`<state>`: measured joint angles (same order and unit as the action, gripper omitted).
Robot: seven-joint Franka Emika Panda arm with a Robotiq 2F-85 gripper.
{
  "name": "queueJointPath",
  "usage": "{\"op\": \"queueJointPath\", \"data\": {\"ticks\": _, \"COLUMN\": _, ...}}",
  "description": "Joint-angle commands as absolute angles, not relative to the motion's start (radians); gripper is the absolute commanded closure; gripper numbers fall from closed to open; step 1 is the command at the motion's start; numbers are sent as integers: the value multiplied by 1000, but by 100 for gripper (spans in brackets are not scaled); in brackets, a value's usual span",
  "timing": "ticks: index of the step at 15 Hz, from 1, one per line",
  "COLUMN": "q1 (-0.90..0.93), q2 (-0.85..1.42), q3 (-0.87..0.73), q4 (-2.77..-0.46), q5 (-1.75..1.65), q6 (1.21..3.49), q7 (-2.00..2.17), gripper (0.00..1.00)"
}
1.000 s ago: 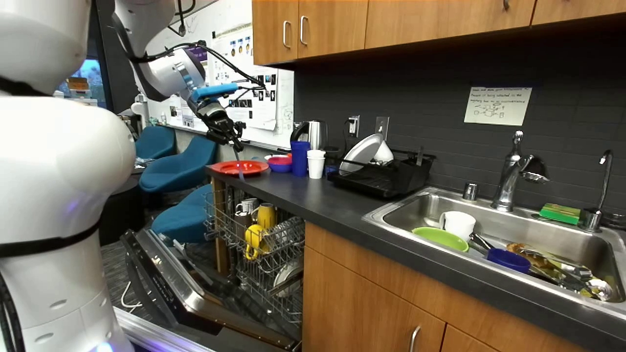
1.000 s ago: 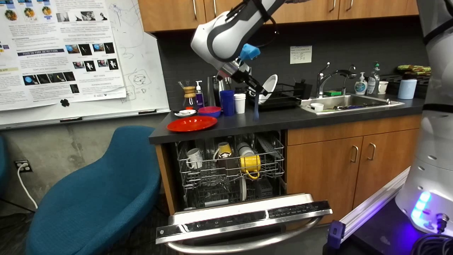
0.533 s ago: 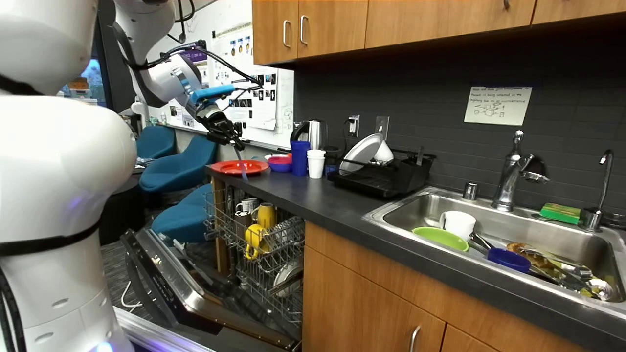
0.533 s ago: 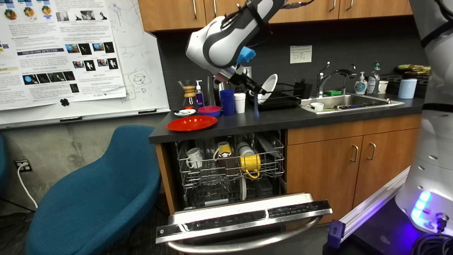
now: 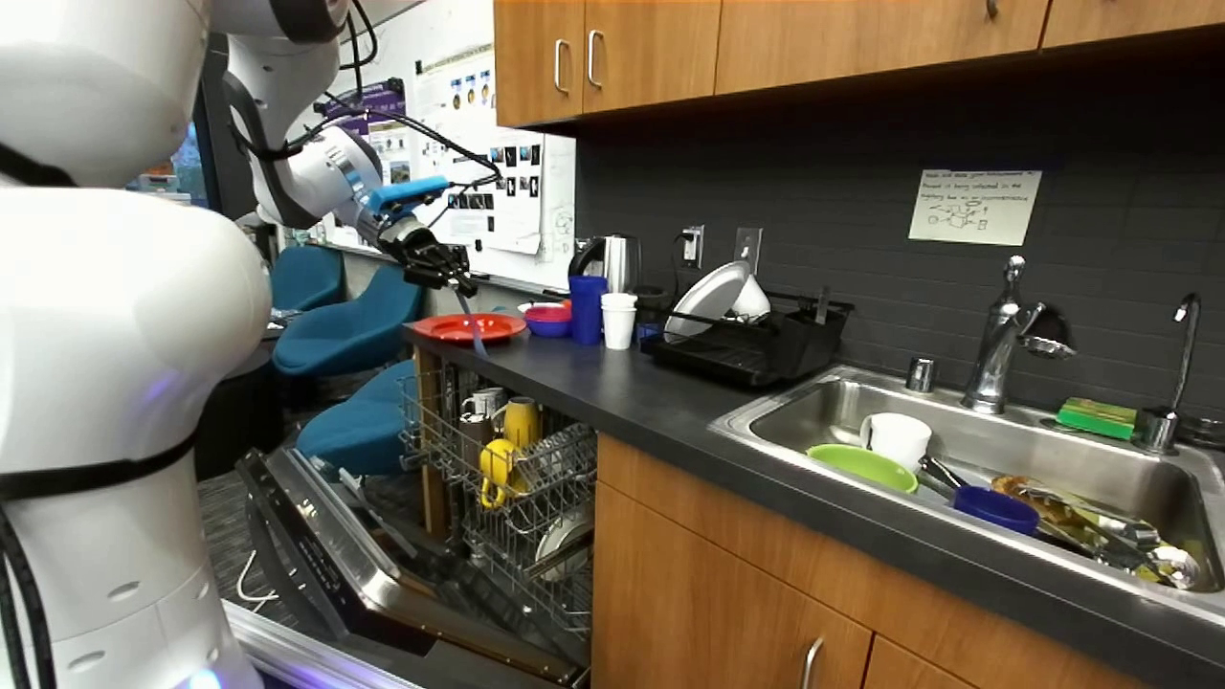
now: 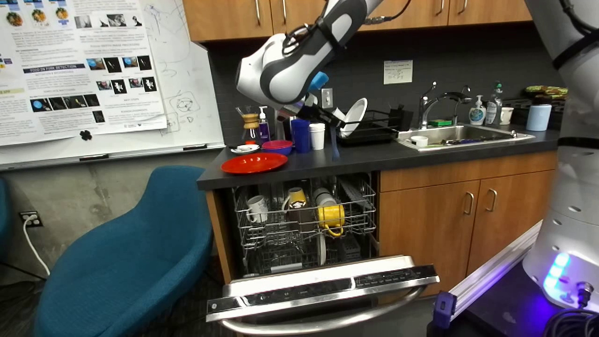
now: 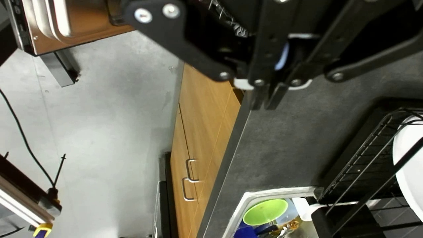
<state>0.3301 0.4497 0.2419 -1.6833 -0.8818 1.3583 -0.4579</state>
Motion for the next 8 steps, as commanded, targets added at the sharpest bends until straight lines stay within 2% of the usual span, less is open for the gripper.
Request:
{"op": "queueJointPath", "data": {"ticks": 1, "q1": 311, "q2": 464, "q3": 250, "q4": -1664, "q5": -852, "q6": 1335, "q7": -466, "gripper": 98}}
{"op": "queueJointPath", "data": {"ticks": 8, "q1": 257, "q2": 424, "q3": 250, "q4": -1728, "q5": -664, "q6": 1456, "q7": -321, "gripper": 98}}
